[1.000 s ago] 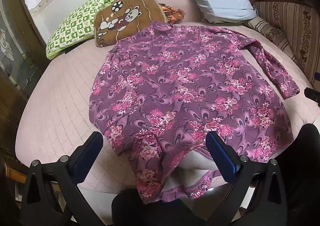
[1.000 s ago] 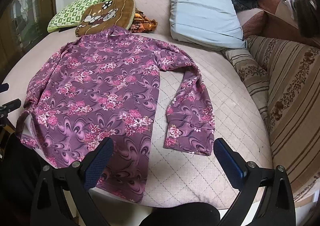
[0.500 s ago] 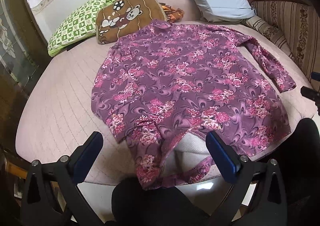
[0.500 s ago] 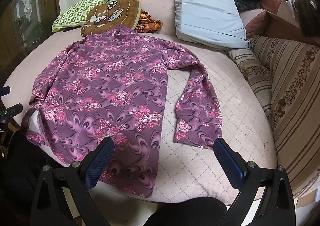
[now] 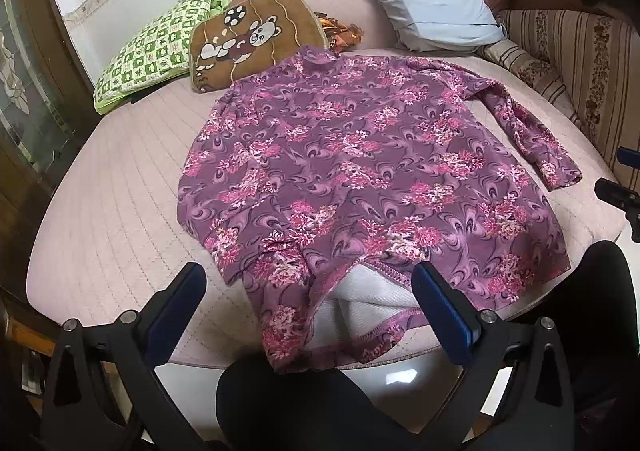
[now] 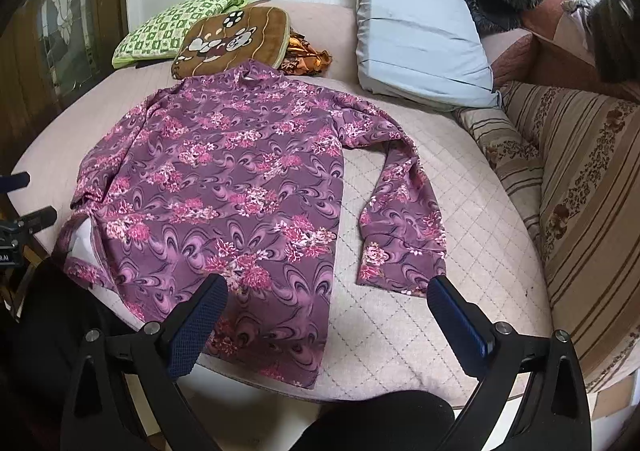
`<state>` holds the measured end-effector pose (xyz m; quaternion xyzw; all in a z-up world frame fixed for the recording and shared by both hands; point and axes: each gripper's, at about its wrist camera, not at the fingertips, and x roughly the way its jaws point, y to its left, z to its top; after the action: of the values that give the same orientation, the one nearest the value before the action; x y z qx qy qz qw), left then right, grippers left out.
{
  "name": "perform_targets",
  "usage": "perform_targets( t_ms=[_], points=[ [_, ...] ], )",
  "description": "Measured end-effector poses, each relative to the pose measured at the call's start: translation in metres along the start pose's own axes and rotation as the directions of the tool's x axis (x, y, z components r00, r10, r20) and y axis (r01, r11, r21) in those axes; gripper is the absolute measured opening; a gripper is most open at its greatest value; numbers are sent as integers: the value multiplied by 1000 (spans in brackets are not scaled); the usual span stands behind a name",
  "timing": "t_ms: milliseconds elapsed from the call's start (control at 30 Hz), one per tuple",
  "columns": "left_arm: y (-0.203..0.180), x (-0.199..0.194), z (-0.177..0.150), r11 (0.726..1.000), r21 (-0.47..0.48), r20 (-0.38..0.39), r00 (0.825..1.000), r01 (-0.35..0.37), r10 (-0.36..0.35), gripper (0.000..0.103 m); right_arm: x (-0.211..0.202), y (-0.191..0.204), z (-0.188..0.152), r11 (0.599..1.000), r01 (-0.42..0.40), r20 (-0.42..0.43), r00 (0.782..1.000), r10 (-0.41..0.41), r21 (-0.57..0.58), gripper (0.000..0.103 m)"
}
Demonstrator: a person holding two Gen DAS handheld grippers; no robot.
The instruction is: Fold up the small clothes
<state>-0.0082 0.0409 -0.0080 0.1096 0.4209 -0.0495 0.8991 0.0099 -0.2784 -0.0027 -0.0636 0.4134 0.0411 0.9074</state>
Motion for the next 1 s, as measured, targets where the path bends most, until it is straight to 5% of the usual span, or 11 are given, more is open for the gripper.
perform_targets(
  t_ms=[400,533,733,867,967,1000],
  points=[
    [-3,28,17,1000,-14,-61,998,14,-15,103,25,-7,5,998,-50,-30,998,51,40,101],
    [11,41,27,997,-63,-92,995,40,-46,103,37,-34,10,984,-90,-36,995,97,154,101],
    [76,73,50,978,-193,-140,989,-77,51,103,70,-123,7,922,8,-79,997,25,388,101],
    [104,115,57,959,-243,-247,965,-147,86,103,106,-156,1,894,77,-155,988,-8,441,99],
    [111,141,55,947,-287,-304,951,-145,54,103,132,-155,-1,896,54,-185,982,32,442,88],
    [111,148,54,944,-297,-318,947,-145,46,103,139,-151,-1,898,28,-183,981,59,438,69]
  ],
)
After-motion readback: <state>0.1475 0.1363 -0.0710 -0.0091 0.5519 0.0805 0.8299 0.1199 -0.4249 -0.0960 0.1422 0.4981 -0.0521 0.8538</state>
